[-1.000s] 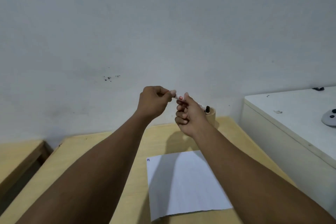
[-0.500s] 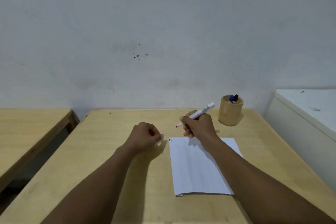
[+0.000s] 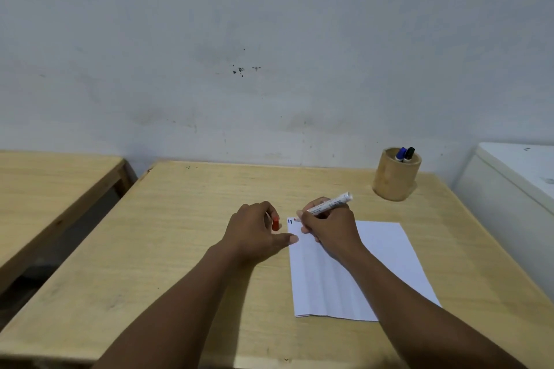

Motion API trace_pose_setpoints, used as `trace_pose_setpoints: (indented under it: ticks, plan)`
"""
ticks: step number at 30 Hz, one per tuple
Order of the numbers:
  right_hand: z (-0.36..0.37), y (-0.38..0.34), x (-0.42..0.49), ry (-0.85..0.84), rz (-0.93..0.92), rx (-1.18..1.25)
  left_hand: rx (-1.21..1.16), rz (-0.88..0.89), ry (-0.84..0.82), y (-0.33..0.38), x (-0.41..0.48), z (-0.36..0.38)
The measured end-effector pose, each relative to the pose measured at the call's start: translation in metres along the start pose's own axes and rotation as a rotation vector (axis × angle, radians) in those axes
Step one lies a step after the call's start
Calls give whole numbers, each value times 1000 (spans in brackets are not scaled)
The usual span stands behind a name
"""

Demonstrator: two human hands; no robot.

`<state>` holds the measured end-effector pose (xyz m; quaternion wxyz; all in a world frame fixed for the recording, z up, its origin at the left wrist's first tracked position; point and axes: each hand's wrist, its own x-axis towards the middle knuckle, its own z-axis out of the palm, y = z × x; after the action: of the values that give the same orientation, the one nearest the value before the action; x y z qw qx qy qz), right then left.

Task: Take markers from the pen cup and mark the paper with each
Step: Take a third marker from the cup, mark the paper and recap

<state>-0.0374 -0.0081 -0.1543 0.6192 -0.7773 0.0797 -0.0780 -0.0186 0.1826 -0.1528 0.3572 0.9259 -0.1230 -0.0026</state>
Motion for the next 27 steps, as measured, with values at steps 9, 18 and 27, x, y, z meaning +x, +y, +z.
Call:
trace_pose_setpoints:
  ticks: [9,18,27]
  plan:
    - [1,5,7,-34,29,-11,-63,-33,-12,0,2,-3]
    - [-28,-50,21,166,261,587,-646,-158,110,14,19,-35]
    - [-85,-108,21,8,133,669,-1097,-129,-120,108,52,-32]
